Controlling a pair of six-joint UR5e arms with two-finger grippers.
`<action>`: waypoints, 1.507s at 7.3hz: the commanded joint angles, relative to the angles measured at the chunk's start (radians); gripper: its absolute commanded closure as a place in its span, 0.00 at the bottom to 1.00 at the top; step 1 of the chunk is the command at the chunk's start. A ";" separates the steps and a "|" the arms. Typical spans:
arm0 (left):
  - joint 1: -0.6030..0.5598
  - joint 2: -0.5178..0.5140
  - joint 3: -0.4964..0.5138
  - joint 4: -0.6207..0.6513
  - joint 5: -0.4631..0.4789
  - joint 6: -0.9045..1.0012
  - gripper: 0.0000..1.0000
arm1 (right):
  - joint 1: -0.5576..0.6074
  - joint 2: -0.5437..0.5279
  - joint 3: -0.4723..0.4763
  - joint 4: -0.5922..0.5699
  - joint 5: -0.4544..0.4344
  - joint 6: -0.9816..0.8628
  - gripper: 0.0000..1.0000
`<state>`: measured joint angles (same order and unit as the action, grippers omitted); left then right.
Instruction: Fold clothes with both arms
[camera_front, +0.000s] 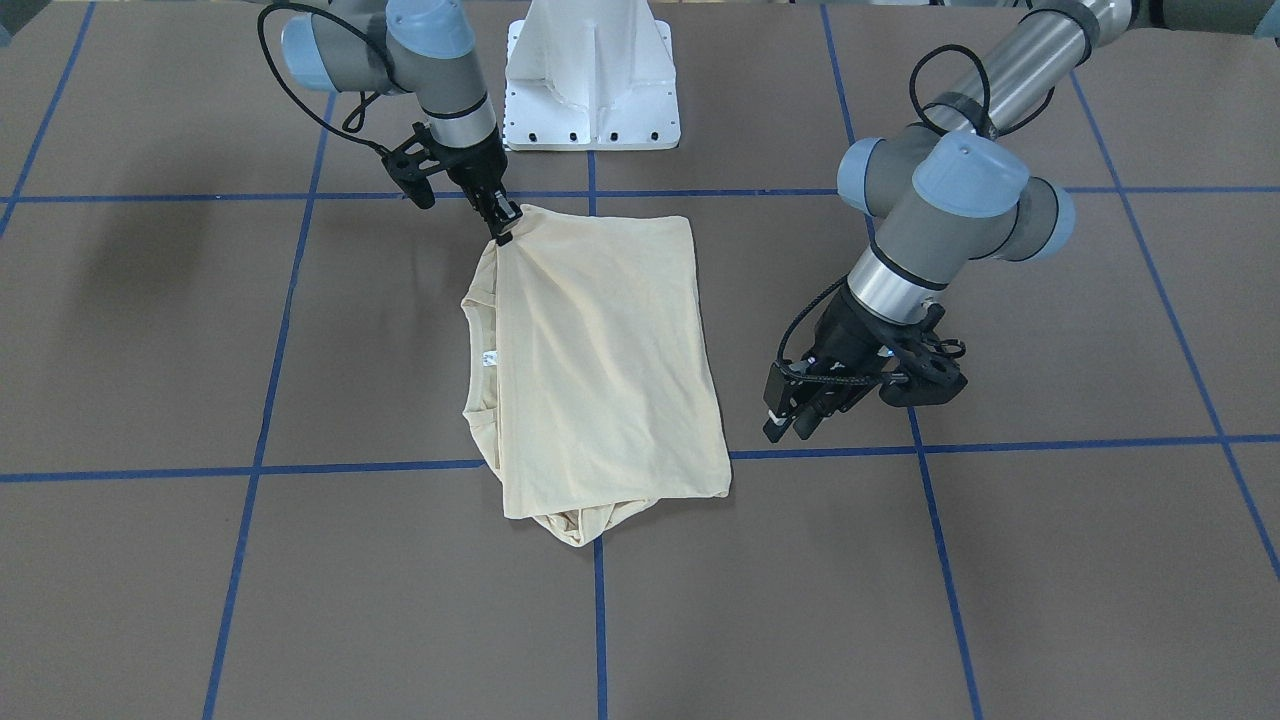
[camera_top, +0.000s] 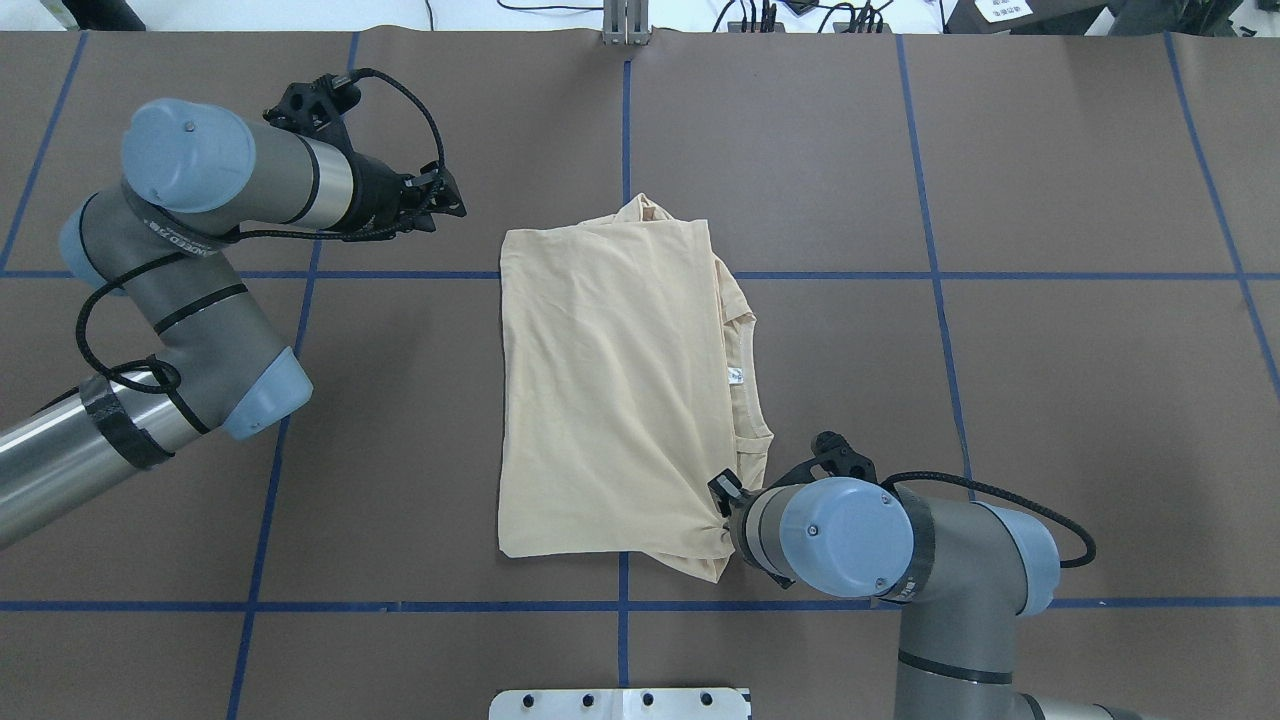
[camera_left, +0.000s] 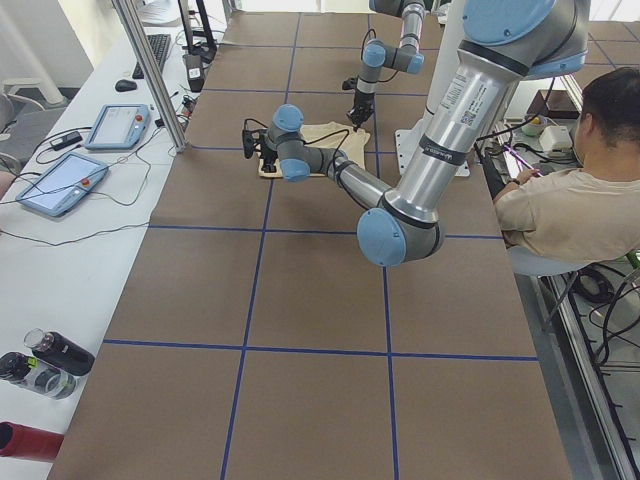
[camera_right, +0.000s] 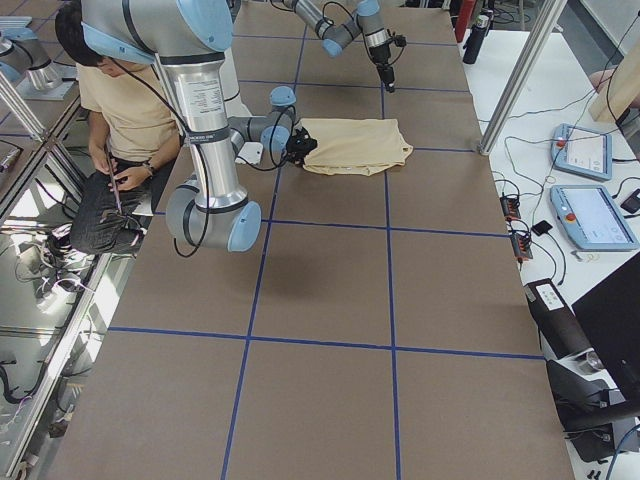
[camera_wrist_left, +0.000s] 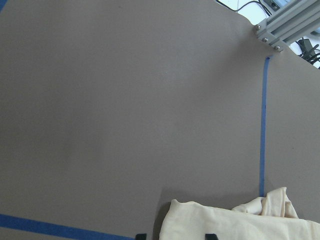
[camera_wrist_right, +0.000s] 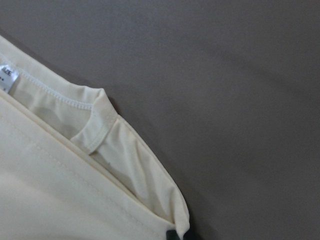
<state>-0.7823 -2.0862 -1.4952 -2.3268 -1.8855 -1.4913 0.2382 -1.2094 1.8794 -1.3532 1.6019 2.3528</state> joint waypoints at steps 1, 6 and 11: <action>0.005 -0.002 -0.005 0.000 0.000 -0.042 0.50 | 0.012 -0.002 0.021 -0.004 0.006 -0.001 1.00; 0.350 0.282 -0.405 -0.011 0.232 -0.514 0.00 | 0.004 -0.006 0.033 -0.003 0.003 -0.001 1.00; 0.592 0.290 -0.372 0.007 0.444 -0.627 0.10 | 0.004 -0.002 0.032 -0.003 0.018 -0.001 1.00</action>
<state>-0.2055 -1.7962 -1.8894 -2.3208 -1.4476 -2.1125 0.2423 -1.2112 1.9125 -1.3555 1.6179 2.3515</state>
